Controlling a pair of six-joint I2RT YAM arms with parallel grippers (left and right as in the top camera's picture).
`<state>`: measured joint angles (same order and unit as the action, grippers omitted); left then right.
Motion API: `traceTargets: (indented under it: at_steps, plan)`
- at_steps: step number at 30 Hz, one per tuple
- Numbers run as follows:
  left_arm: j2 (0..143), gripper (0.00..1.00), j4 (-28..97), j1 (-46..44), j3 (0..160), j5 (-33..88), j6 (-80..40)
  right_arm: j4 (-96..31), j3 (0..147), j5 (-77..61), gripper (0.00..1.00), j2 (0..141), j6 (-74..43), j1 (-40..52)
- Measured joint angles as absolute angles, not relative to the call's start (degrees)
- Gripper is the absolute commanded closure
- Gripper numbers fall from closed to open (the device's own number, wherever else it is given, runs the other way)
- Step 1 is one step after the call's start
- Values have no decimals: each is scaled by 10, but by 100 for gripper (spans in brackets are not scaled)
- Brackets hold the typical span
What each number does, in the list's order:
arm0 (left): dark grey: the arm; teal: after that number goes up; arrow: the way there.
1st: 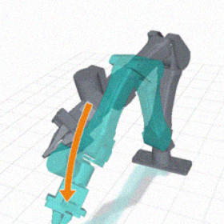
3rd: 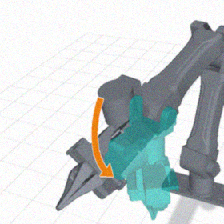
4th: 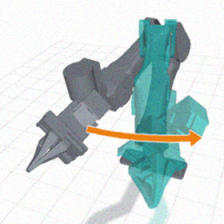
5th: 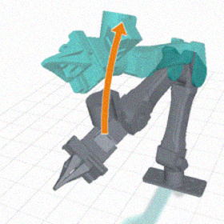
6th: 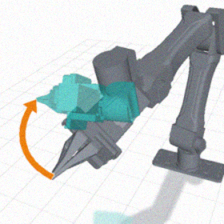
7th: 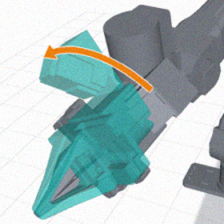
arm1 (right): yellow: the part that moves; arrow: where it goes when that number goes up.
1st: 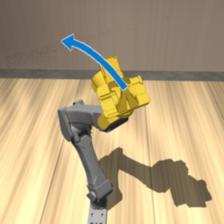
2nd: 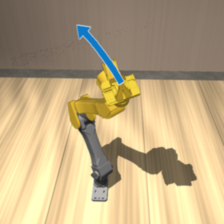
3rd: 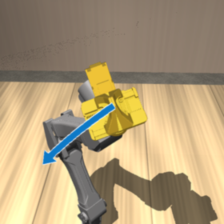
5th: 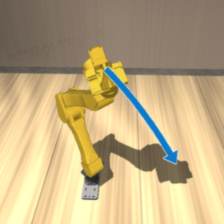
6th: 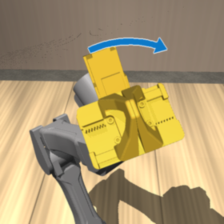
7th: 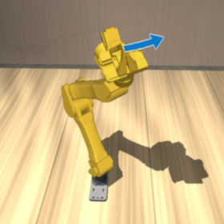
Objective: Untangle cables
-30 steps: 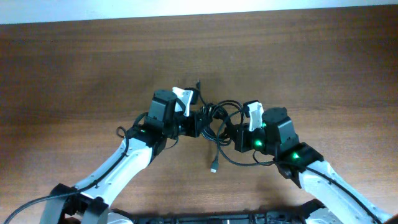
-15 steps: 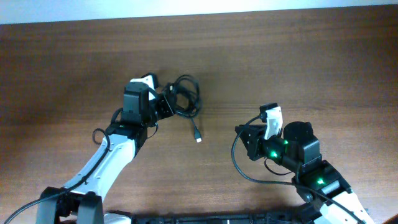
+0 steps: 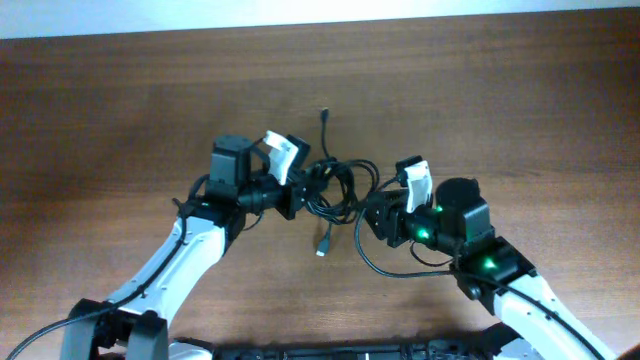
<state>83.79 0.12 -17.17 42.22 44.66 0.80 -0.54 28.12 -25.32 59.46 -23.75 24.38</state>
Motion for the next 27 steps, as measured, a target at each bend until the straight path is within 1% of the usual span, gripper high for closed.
traceTargets:
  at_steps: [1,2,4,5,10,17,23,26,27]
  plan:
    - [838,99,-4,-181,422,448,12,-3,281,-259,58,607,-237,244]
    - [838,100,-5,-188,422,450,16,1,281,-263,66,615,-237,244]
    - [838,100,-5,-200,422,451,20,14,281,-274,74,634,-239,244]
    - [838,100,-5,-206,422,452,22,22,281,-277,80,643,-240,244]
    - [838,100,-16,-211,422,455,24,50,281,-285,96,652,-274,244]
    - [838,100,-91,-211,422,445,-10,27,281,-291,96,652,-287,244]
    - [838,100,-94,-211,422,389,-55,15,281,-301,96,652,-288,244]
    - [838,100,-94,-198,422,340,-117,-11,281,-303,96,652,-288,244]
    - [838,100,-93,-182,422,316,-158,-23,282,-301,96,652,-288,244]
